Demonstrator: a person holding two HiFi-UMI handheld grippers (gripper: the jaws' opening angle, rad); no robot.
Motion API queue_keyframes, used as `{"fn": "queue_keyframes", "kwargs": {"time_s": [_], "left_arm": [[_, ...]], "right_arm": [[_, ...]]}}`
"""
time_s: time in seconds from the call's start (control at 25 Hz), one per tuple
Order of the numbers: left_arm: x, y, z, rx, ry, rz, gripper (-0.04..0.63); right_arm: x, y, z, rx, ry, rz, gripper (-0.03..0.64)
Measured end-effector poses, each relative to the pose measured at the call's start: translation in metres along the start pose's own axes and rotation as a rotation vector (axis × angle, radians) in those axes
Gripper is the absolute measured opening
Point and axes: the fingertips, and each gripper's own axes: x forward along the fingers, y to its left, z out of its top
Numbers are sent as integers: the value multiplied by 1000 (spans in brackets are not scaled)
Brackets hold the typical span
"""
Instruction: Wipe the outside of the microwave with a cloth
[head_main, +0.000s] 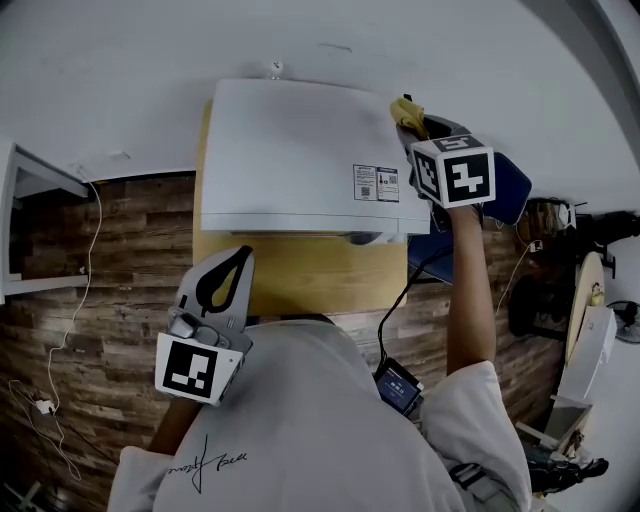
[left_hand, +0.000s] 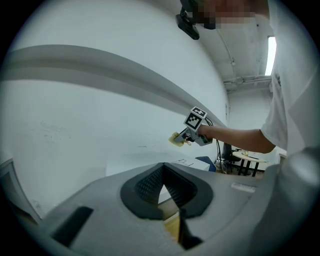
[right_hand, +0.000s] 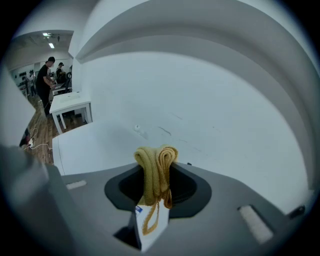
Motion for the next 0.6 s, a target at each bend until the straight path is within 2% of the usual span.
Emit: {"fn": "queue_keyframes", "kwargs": {"time_s": [0.32,0.6], "left_arm": [[18,-20,-2,1,5,-39,-11],[15,-21,-4,1,16,-19,-11]], "right_arm": [[5,-48,-85,29,146,-93,121],[24,-58,-118,-62,233,-175,121]]}}
